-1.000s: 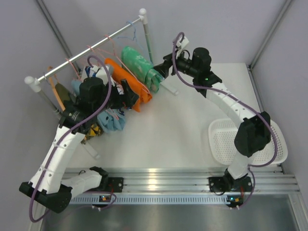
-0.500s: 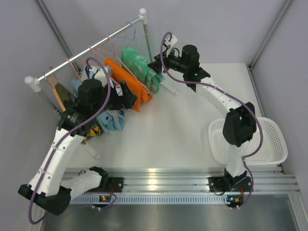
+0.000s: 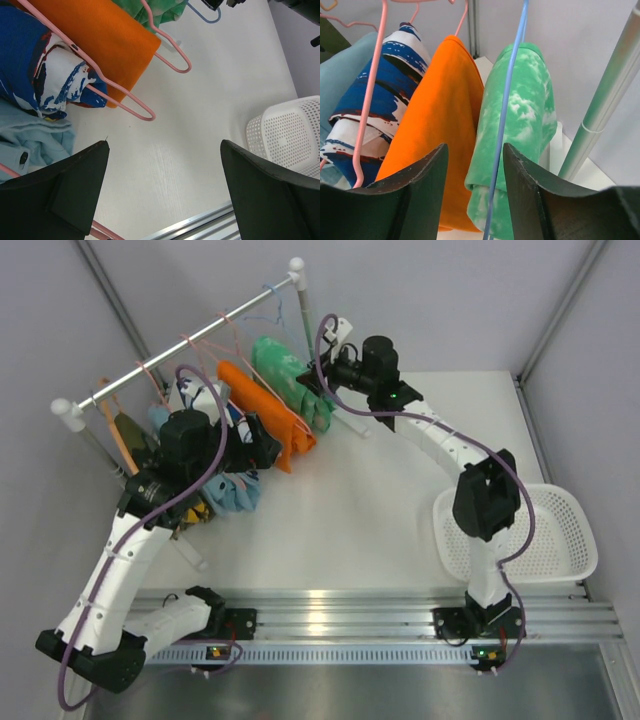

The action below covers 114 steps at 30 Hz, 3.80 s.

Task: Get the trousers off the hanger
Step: Pick up the hanger from the clothesline.

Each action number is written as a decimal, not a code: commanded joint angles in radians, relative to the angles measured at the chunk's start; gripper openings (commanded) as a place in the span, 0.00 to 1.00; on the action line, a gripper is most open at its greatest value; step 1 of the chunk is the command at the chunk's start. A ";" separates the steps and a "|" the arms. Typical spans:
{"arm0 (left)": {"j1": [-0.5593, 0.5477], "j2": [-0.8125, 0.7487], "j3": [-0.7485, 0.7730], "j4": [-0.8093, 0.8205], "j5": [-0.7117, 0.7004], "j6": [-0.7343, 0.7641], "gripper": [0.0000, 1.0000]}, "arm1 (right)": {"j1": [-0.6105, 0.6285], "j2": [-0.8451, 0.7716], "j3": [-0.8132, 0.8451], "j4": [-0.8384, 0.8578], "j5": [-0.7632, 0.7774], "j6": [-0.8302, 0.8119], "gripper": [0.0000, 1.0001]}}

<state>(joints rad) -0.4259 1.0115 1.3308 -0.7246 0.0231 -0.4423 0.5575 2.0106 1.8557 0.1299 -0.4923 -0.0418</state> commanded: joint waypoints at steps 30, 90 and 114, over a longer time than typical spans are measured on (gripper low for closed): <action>0.004 0.013 0.016 0.021 -0.043 0.056 0.98 | 0.035 0.031 0.089 -0.010 0.161 0.013 0.00; -0.158 0.274 0.246 0.623 0.244 -0.191 0.97 | 0.039 -0.733 -0.312 -0.196 0.394 0.034 0.00; -0.442 0.605 0.343 0.939 -0.150 -0.486 0.89 | 0.044 -1.122 -0.716 -0.164 0.488 0.172 0.00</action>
<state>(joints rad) -0.8490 1.5940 1.6043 0.1337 -0.0963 -0.8772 0.5873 0.9310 1.1069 -0.2398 -0.0322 0.1112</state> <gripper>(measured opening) 0.894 0.021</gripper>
